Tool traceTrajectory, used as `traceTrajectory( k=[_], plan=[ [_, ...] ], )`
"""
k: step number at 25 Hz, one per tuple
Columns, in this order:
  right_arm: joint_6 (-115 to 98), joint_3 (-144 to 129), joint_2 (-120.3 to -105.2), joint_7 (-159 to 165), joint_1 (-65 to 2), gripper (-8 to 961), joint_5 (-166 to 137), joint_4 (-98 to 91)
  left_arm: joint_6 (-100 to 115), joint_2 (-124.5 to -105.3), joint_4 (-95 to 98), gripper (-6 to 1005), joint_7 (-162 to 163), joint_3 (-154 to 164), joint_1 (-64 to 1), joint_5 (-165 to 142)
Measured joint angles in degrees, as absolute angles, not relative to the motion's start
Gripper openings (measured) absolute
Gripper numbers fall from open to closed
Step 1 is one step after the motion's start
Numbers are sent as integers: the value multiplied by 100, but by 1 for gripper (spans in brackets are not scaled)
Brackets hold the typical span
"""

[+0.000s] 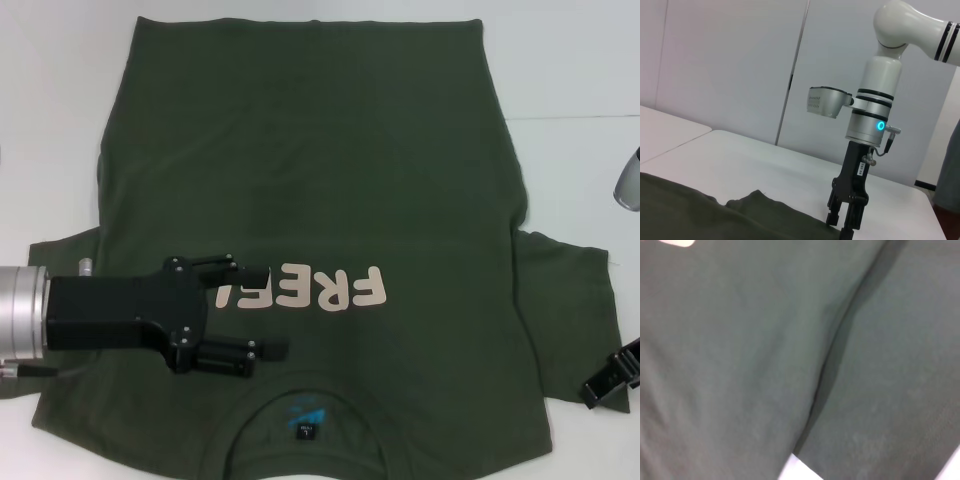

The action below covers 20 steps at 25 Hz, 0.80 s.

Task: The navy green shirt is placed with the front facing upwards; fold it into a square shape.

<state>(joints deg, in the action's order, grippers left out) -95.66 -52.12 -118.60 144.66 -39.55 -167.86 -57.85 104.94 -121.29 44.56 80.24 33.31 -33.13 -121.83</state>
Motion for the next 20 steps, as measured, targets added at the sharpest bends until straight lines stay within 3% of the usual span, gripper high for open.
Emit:
traceTrajectory(
  k=[20],
  plan=[
    [-9534,-5308,-11938,14475,-3982,757,-16773,-5742,10494,-12129,4456,935,8024,3331,-3313,-12181]
  ],
)
